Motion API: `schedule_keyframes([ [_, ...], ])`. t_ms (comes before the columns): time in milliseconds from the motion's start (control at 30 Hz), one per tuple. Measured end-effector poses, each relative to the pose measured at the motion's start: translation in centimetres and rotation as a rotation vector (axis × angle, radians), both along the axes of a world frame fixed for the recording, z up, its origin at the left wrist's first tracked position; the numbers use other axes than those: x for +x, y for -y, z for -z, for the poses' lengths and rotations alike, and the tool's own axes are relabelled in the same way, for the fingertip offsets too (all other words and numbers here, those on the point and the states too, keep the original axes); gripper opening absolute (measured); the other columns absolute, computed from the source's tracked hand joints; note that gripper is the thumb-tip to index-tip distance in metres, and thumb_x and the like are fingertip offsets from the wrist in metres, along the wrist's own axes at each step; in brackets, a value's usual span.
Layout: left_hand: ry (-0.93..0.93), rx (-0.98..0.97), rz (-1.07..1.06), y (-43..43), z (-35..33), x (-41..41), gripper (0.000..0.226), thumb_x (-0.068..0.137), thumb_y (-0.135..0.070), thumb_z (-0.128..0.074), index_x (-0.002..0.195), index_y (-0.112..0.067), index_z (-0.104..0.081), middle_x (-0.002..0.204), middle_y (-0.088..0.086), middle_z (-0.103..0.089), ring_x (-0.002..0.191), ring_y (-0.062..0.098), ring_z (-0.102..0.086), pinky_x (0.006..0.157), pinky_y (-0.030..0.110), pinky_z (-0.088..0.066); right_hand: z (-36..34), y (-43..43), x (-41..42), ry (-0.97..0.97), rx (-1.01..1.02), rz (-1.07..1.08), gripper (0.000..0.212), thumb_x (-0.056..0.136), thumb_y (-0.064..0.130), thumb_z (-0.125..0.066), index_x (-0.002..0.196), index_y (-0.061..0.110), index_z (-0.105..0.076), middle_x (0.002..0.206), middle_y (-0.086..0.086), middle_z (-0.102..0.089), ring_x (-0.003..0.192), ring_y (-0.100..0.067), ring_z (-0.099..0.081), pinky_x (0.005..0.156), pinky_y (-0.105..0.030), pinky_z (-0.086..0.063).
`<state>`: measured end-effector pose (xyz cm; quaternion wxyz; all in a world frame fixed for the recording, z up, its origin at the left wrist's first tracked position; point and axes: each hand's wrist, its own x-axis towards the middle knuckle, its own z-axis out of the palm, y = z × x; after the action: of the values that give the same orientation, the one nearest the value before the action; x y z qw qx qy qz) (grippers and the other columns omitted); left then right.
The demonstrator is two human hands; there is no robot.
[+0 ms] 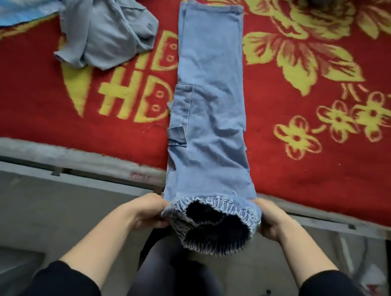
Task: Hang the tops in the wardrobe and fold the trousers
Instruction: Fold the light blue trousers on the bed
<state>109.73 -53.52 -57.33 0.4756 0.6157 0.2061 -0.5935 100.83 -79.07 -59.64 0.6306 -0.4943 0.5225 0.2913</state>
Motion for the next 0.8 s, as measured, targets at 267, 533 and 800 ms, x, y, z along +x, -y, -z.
schedule_keyframes([
  [267,0.18,-0.207,-0.31,3.6,-4.2,8.1,0.033,0.091,0.008,-0.044,0.109,-0.005,-0.068,0.066,-0.002,-0.066,0.05,0.002,-0.056,0.045,0.014,-0.049,-4.6,3.5,7.0,0.35,0.024,0.169,0.038,0.08,0.006,-0.053,0.115,-0.002,-0.064,0.098,-0.015,-0.065,0.082,-0.026,-0.056,0.073,-0.031,-0.05],
  [533,0.297,-0.271,-0.591,10.2,-4.7,25.0,0.06,0.097,-0.004,-0.038,0.041,-0.006,-0.059,0.041,0.0,-0.055,0.033,0.002,-0.052,0.037,0.012,-0.044,-6.8,7.7,23.3,0.62,0.227,0.463,0.032,0.062,0.008,-0.034,0.073,0.005,-0.064,0.07,-0.01,-0.069,0.06,-0.021,-0.067,0.064,-0.026,-0.058],
  [800,0.286,-0.199,-0.626,15.6,-0.2,40.7,0.024,0.097,-0.014,-0.046,0.076,-0.007,-0.056,0.046,0.0,-0.062,0.04,0.006,-0.06,0.048,0.018,-0.054,-1.0,11.4,39.4,0.576,-0.097,0.287,0.016,0.088,0.022,-0.063,0.098,0.011,-0.059,0.071,-0.004,-0.073,0.068,-0.014,-0.07,0.064,-0.021,-0.058],
])
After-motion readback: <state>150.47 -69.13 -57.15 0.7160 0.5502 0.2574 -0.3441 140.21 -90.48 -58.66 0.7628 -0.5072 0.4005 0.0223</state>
